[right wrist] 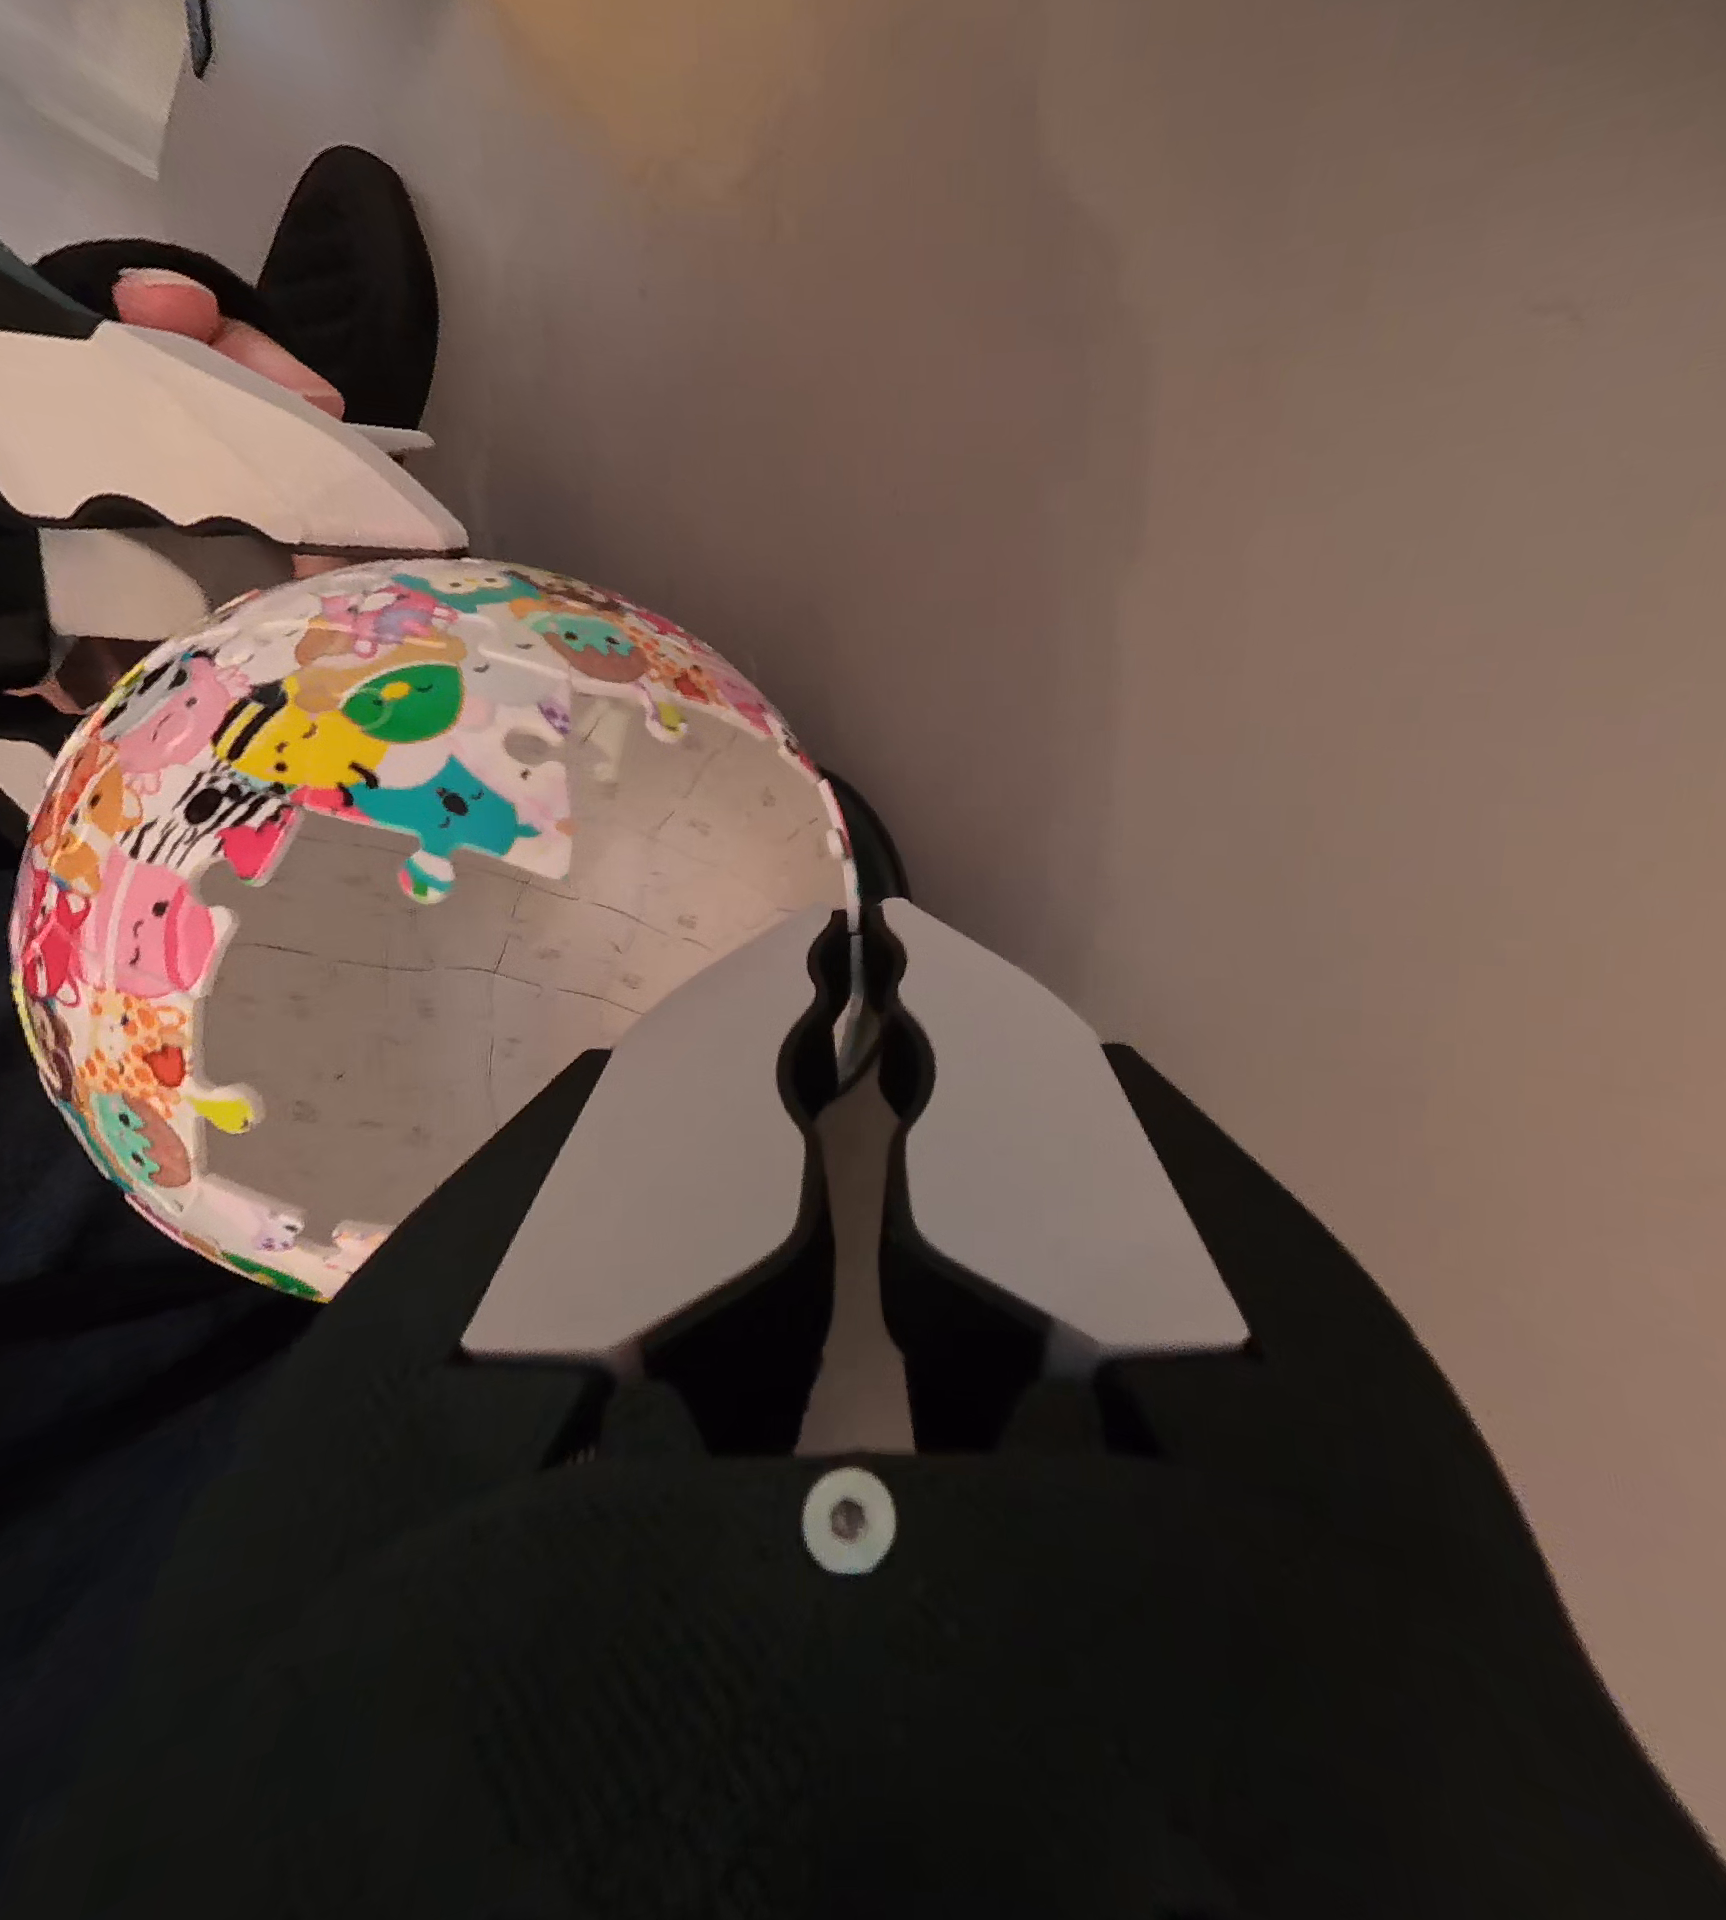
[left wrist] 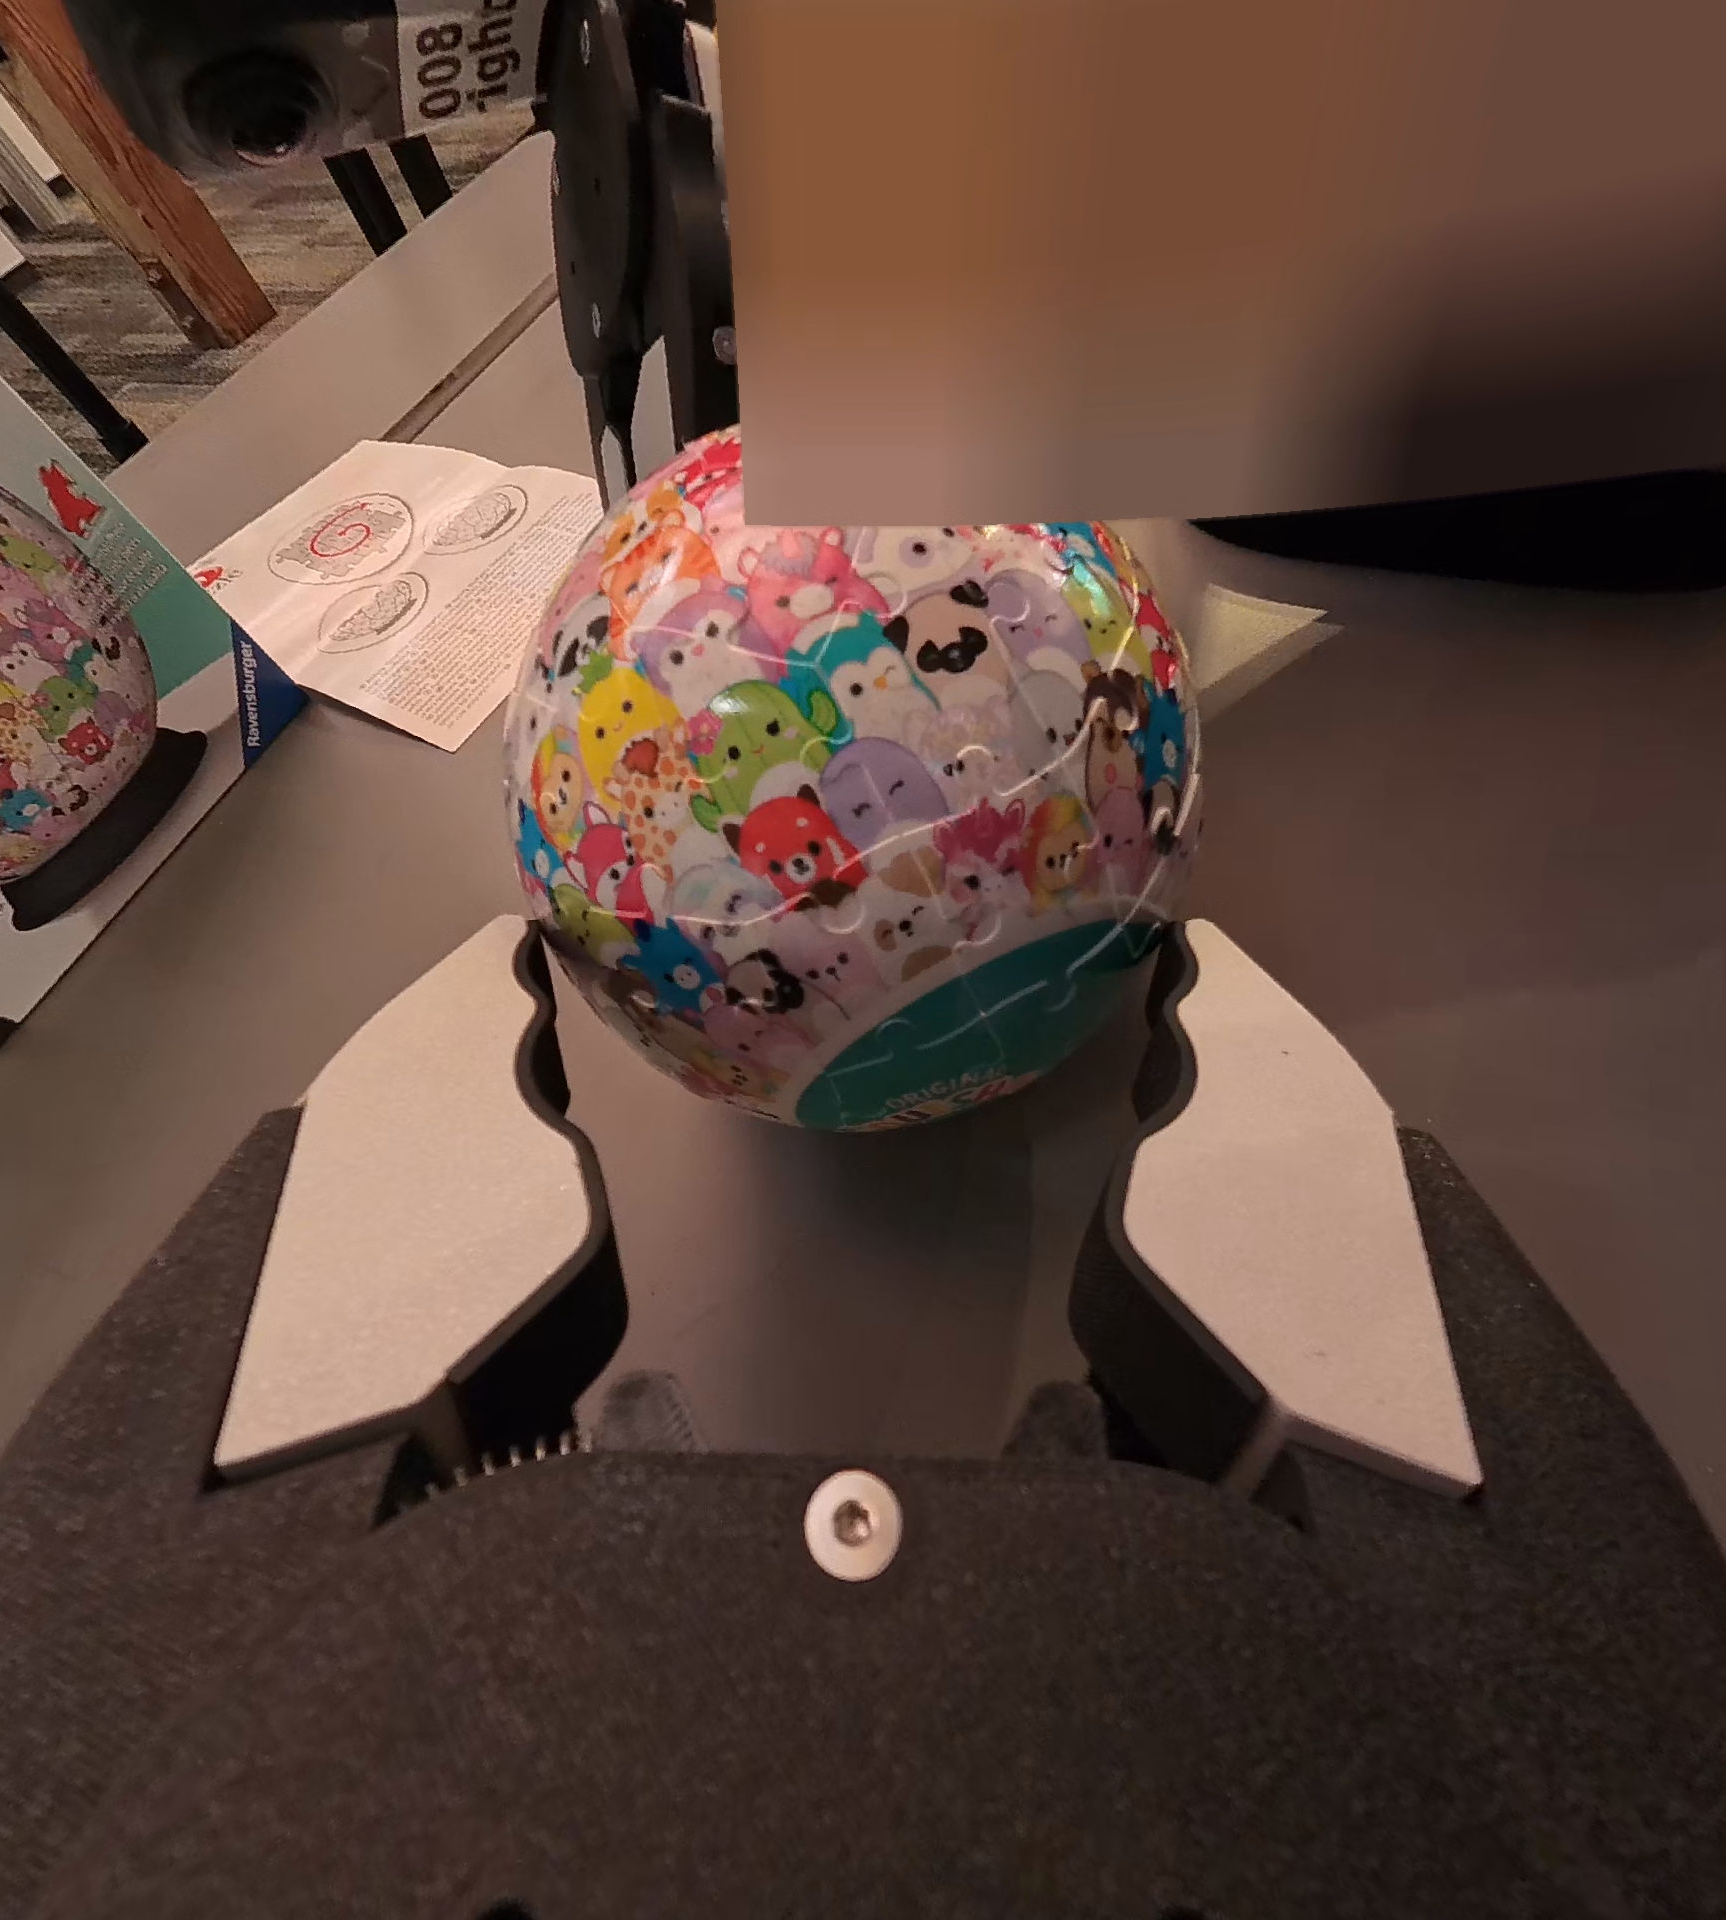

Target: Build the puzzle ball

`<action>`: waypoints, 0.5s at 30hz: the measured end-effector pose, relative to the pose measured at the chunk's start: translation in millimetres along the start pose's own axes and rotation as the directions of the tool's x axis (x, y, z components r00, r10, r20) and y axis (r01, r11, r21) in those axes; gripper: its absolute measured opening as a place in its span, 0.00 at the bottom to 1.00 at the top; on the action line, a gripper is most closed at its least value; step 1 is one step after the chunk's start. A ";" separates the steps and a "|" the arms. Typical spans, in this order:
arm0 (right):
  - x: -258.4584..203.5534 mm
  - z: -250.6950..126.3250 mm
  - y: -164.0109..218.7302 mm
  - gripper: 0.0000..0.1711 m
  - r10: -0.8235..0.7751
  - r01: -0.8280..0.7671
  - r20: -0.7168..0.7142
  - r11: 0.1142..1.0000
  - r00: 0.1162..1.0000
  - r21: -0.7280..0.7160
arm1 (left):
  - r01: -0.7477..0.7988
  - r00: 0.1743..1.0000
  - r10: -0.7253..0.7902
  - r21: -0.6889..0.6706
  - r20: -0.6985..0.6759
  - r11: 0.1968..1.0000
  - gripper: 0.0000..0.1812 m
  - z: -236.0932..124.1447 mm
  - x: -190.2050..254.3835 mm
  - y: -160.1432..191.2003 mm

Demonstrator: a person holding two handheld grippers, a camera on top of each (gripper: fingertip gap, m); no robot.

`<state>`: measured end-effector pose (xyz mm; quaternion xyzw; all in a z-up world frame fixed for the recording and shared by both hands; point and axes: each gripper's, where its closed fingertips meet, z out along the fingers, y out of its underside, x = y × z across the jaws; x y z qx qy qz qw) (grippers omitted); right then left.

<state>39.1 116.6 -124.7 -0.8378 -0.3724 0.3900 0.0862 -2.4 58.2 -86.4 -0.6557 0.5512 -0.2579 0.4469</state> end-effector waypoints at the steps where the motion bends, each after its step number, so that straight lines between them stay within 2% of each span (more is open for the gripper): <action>1: -0.2 0.1 0.0 0.02 -0.016 0.016 0.003 1.000 1.000 -0.001 | 0.000 1.000 0.000 -0.001 0.000 1.000 0.60 -0.1 0.0 0.1; 4: -1.8 -0.2 -0.4 0.03 -0.029 0.029 0.021 1.000 0.999 0.002 | 0.000 1.000 0.000 -0.002 0.001 1.000 0.60 -0.4 -0.2 0.5; 6: -4.5 1.0 -2.5 0.10 -0.031 0.030 0.057 0.999 0.998 0.016 | 0.000 1.000 0.000 -0.002 0.001 1.000 0.60 -0.4 -0.2 0.5; 9: 0.2 6.2 3.2 0.07 -0.036 0.037 0.041 0.999 0.999 -0.023 | 0.000 1.000 0.000 -0.003 0.000 1.000 0.60 -0.3 -0.3 0.6; 10: -0.6 7.2 2.9 0.03 -0.040 0.041 0.046 0.999 0.998 -0.022 | 0.000 1.000 0.000 -0.003 0.000 1.000 0.60 -0.5 -0.3 0.6; 15: -0.3 7.1 3.4 0.02 -0.048 0.048 0.026 0.998 0.999 -0.030 | -0.003 1.000 0.003 -0.007 -0.001 1.000 0.60 -0.5 -0.3 0.8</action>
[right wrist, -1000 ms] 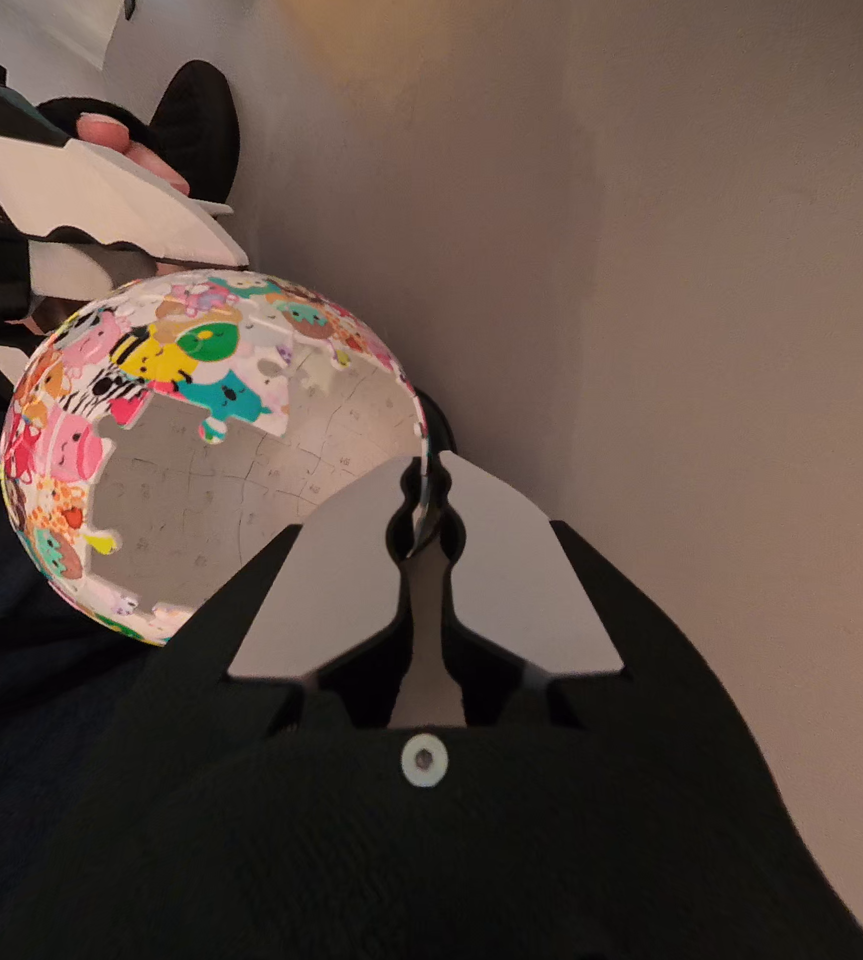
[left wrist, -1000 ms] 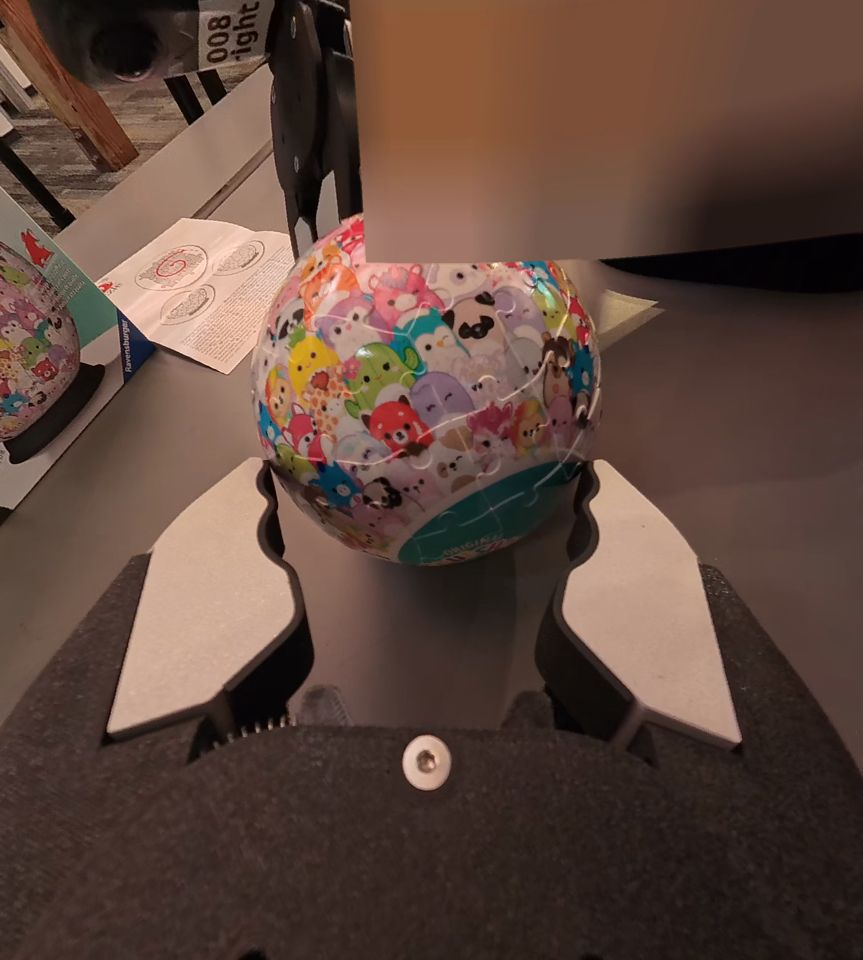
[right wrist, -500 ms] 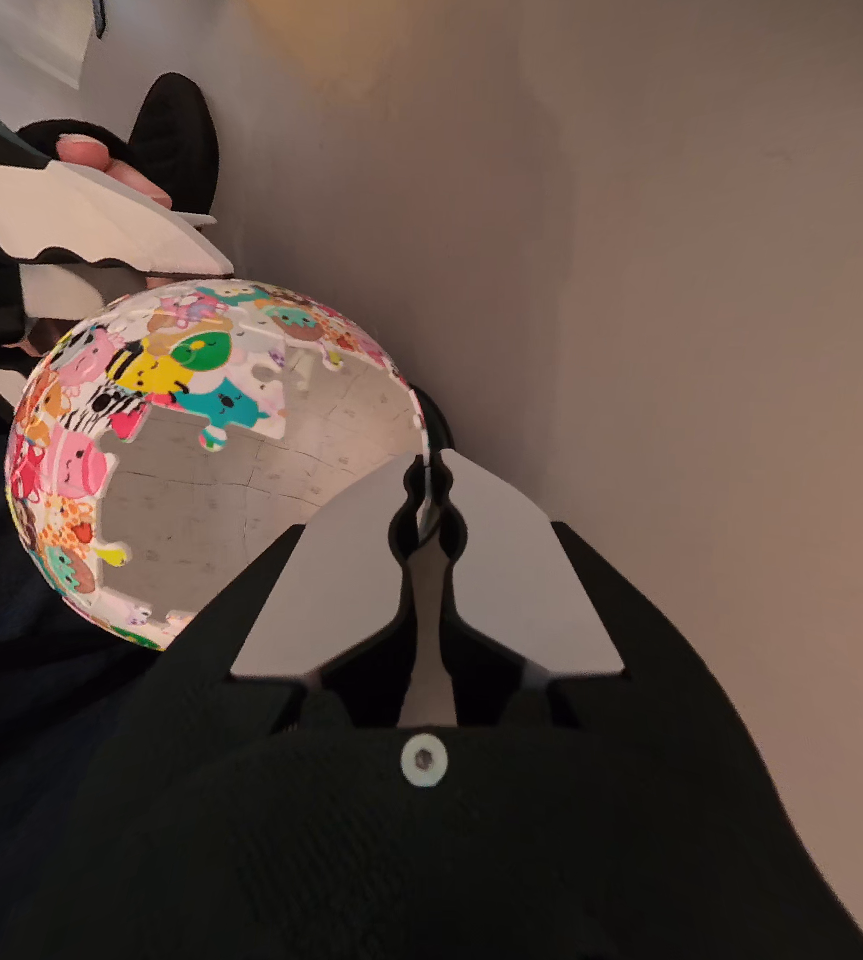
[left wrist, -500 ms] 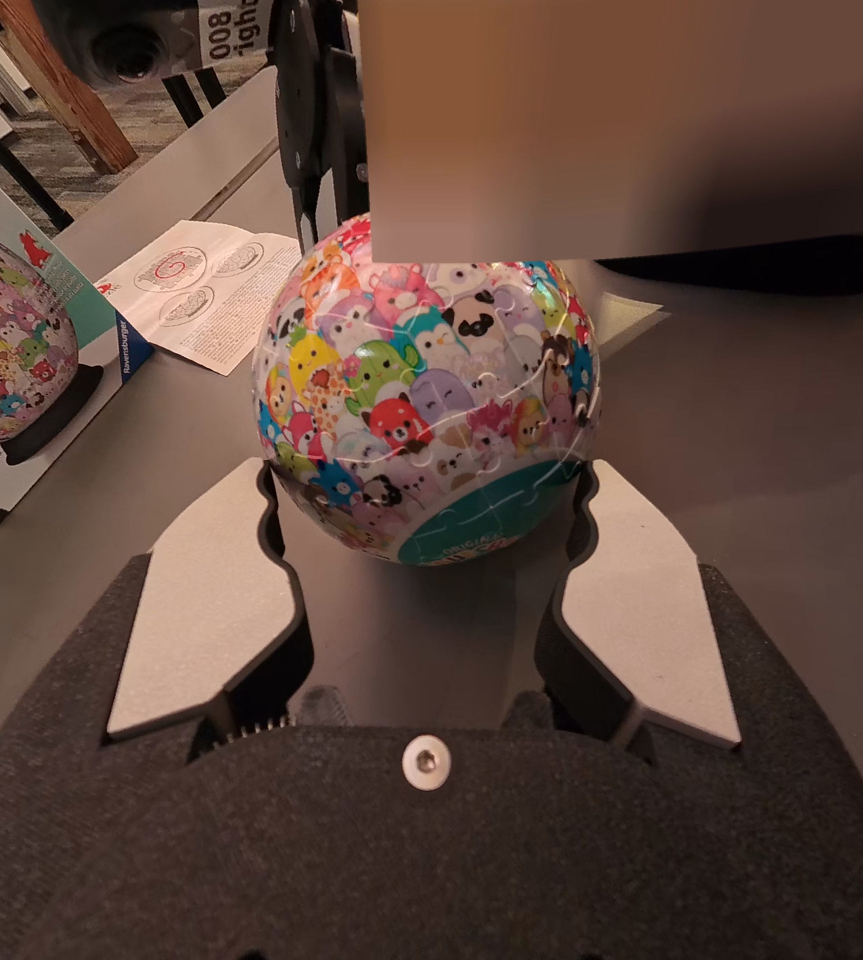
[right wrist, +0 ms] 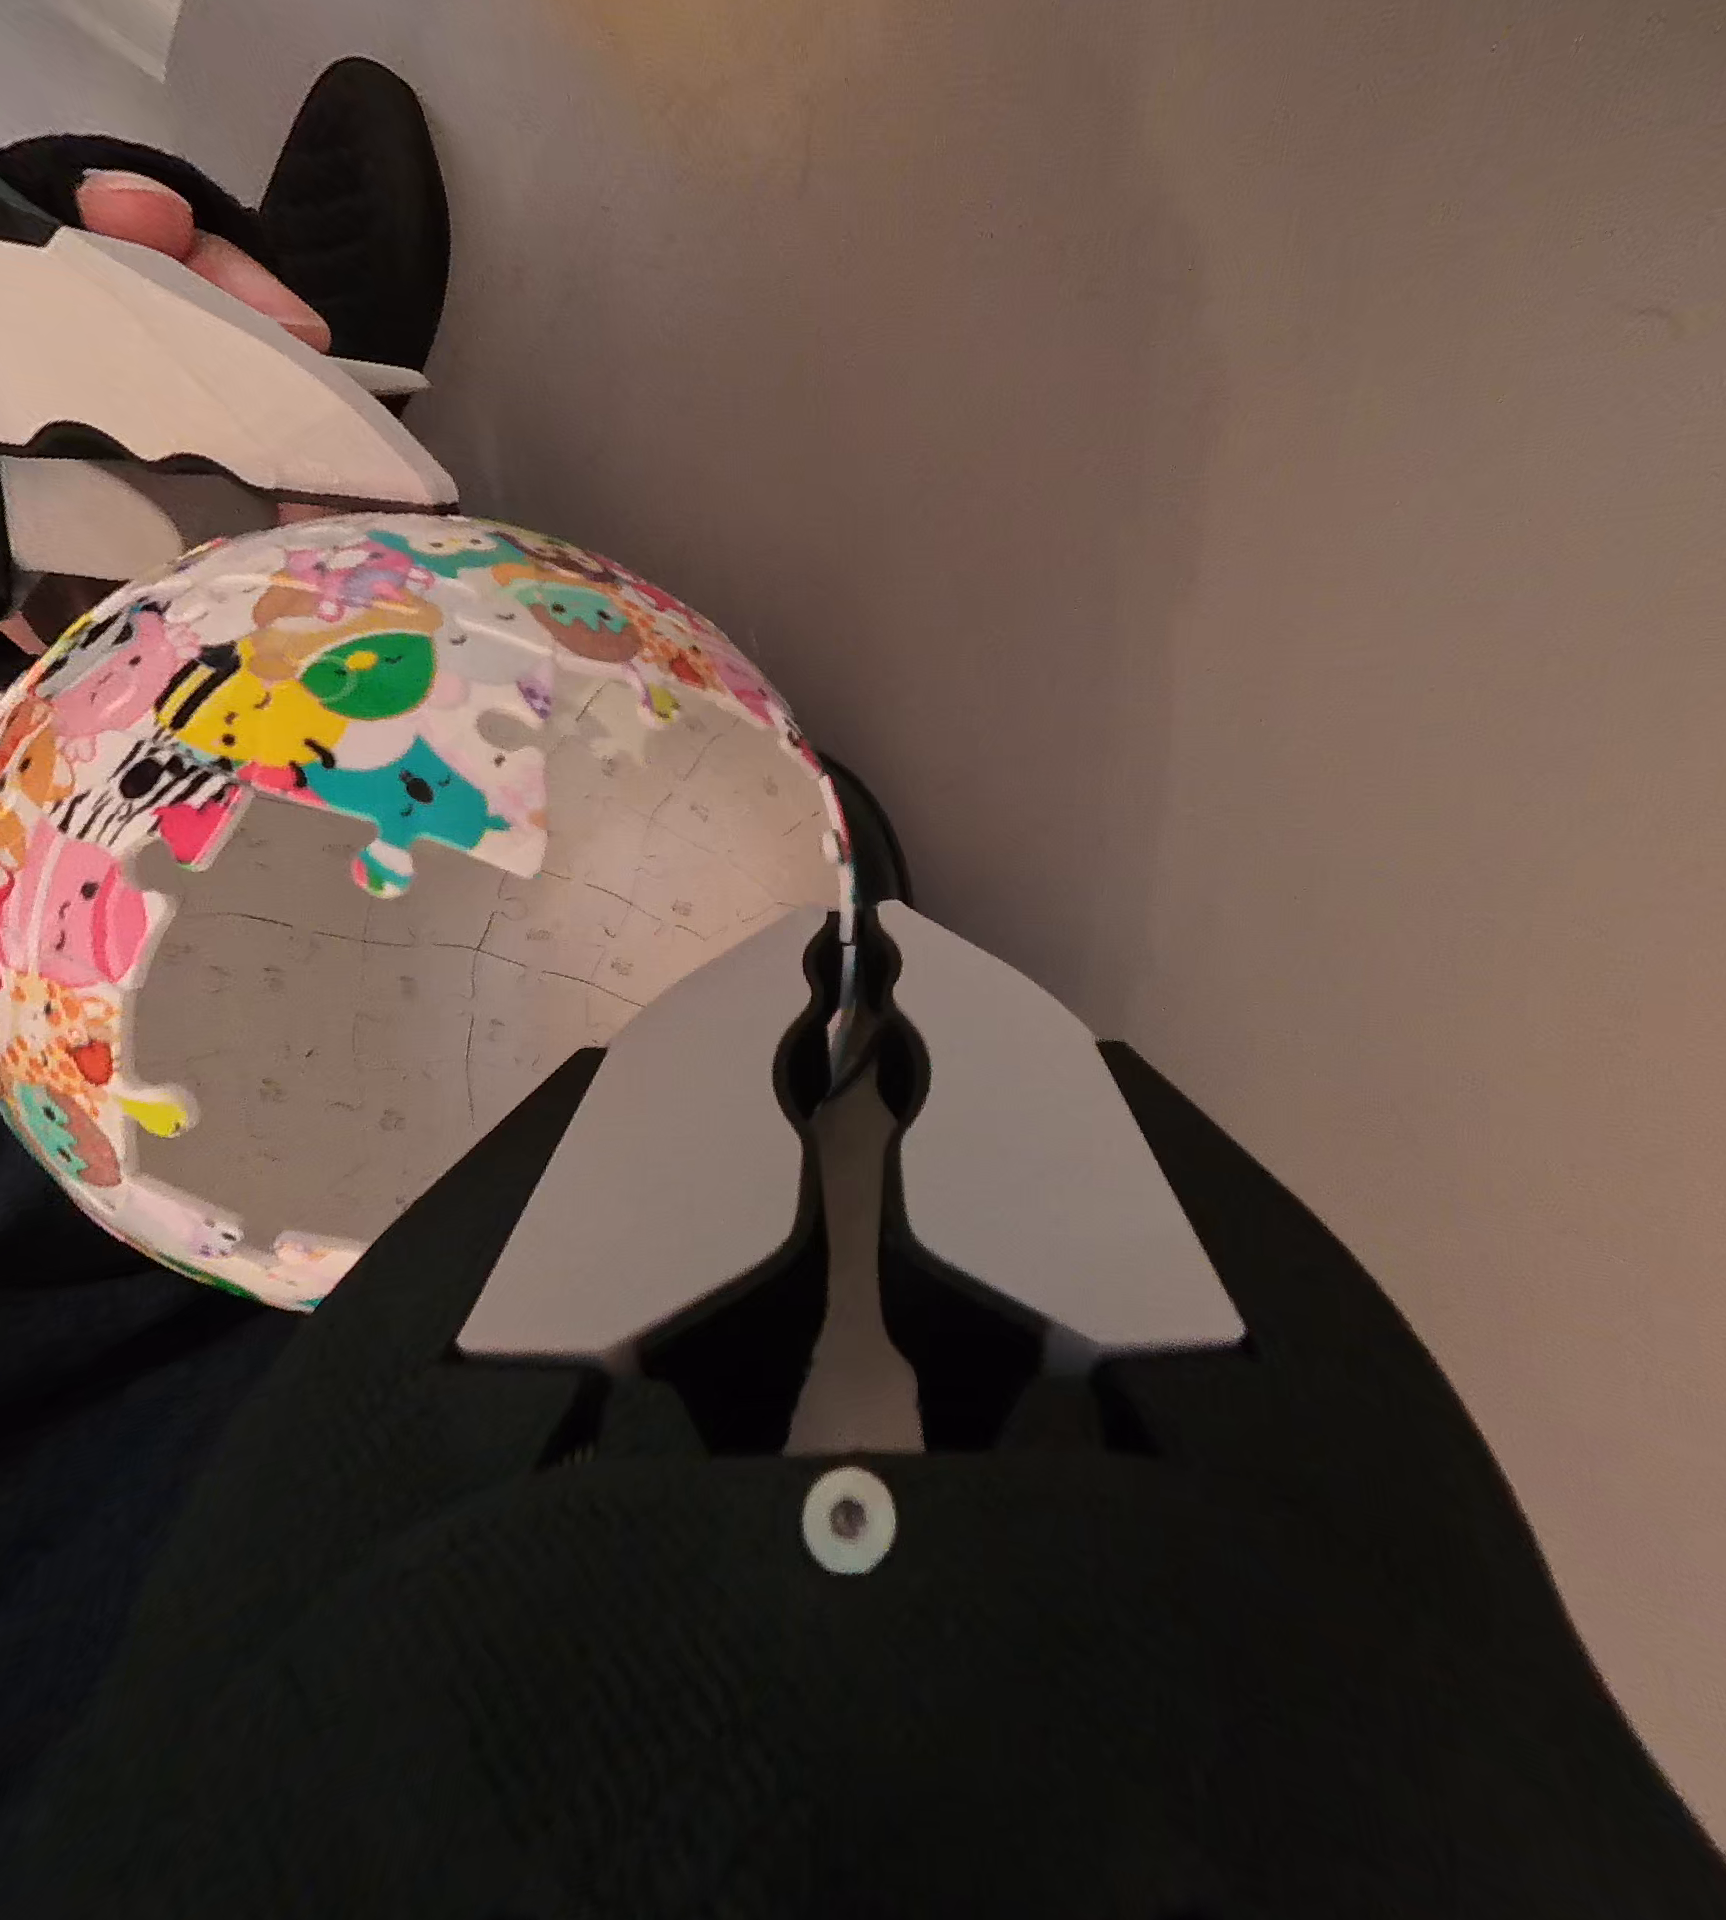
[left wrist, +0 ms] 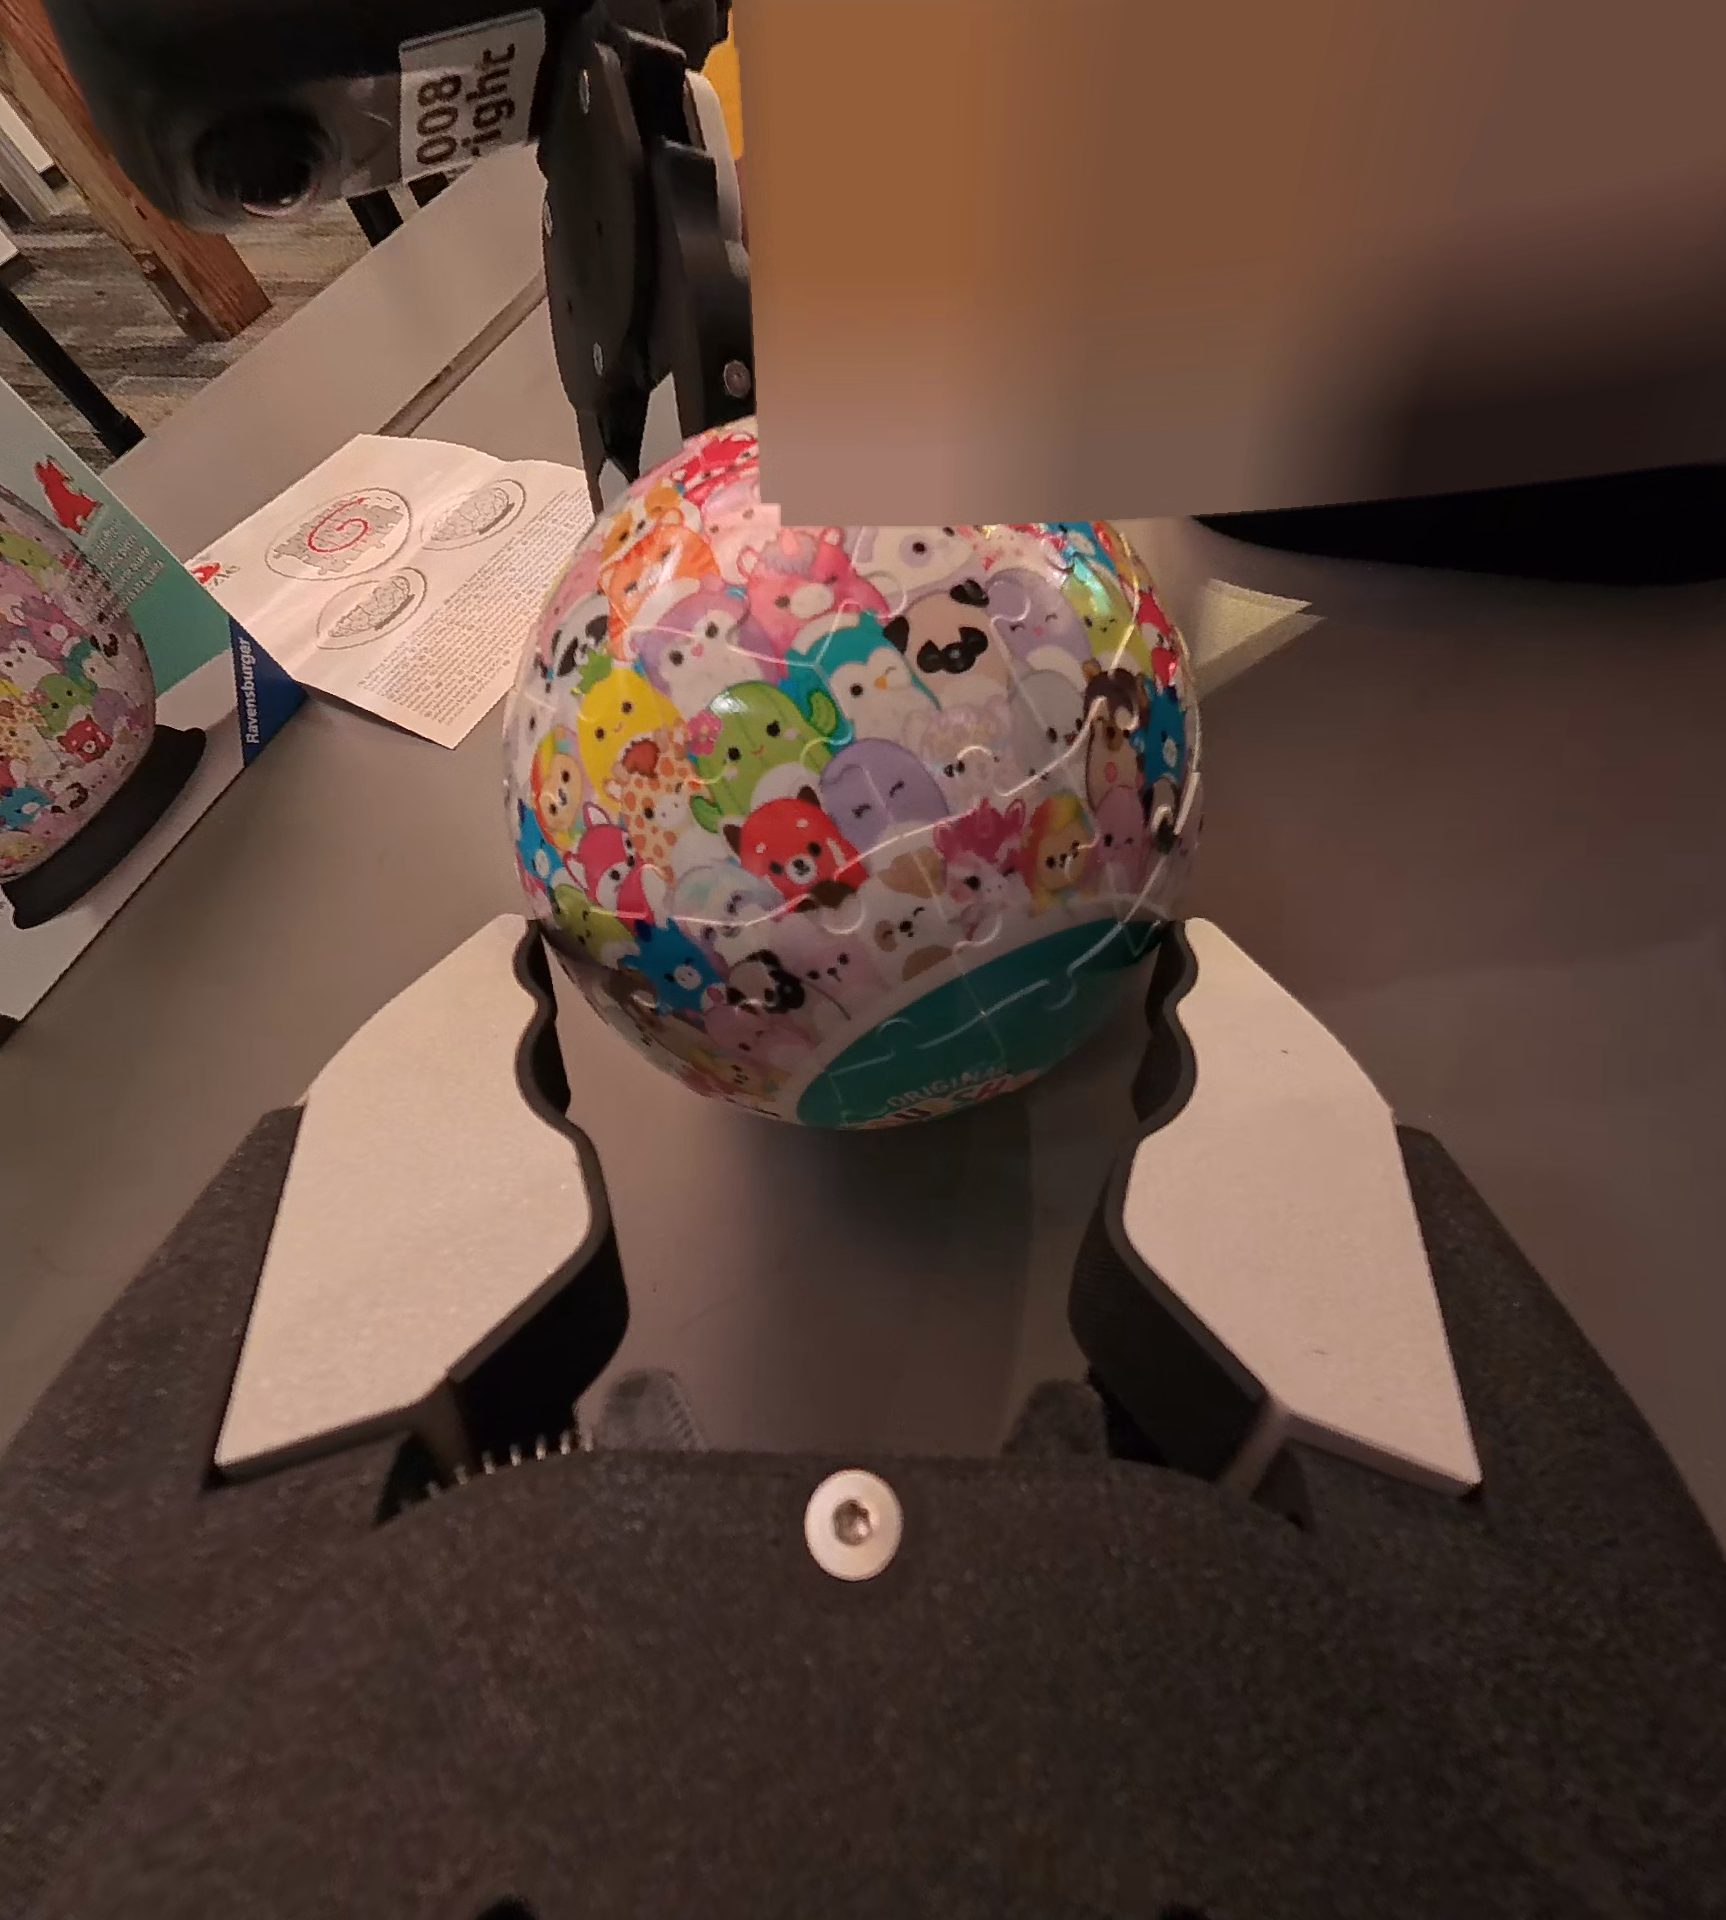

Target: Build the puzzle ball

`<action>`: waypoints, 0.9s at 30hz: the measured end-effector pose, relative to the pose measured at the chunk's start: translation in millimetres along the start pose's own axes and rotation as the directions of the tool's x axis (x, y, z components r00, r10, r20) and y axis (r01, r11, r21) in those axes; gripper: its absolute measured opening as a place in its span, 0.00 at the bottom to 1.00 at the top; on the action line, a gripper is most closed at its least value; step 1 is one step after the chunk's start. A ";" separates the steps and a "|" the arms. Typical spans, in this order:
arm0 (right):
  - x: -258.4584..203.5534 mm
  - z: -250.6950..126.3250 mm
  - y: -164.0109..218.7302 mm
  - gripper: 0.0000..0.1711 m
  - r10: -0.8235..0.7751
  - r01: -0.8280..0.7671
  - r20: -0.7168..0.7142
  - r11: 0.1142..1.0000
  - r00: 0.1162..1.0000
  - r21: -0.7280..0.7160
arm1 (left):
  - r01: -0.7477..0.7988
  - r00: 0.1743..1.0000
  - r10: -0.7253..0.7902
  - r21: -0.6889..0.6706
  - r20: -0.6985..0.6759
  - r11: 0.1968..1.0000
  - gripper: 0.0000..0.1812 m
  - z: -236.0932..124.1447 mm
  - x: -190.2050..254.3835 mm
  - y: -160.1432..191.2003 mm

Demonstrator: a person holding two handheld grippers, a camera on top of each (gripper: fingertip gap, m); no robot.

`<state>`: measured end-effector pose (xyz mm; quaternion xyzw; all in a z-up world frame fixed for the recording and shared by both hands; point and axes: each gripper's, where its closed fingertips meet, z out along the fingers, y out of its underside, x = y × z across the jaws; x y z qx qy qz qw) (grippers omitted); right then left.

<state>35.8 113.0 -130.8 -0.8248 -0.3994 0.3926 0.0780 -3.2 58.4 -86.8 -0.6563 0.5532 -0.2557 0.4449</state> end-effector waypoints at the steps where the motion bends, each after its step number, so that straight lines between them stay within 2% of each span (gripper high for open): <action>1: -0.6 -0.2 0.4 0.03 0.001 -0.001 0.003 1.000 1.000 -0.002 | 0.000 1.000 0.000 0.001 0.000 1.000 0.59 0.1 0.1 0.0; 5: -0.3 -0.8 7.5 0.11 0.029 -0.029 0.017 0.999 0.999 -0.038 | -0.002 1.000 0.002 -0.001 -0.002 1.000 0.59 -0.3 0.1 0.3; 9: 2.1 0.8 12.2 0.09 0.046 -0.045 0.010 0.997 0.999 -0.063 | -0.002 1.000 0.002 -0.004 -0.003 1.000 0.59 -0.2 -0.2 0.4; 13: -2.5 2.9 13.3 0.03 0.063 -0.059 0.046 0.994 0.997 -0.087 | -0.002 1.000 0.002 -0.003 -0.001 1.000 0.59 -0.2 -0.3 0.5; 27: -1.0 5.6 12.3 0.02 0.078 -0.077 0.020 0.994 0.997 -0.080 | 0.000 1.000 0.000 0.004 -0.004 1.000 0.59 0.0 -0.9 -0.1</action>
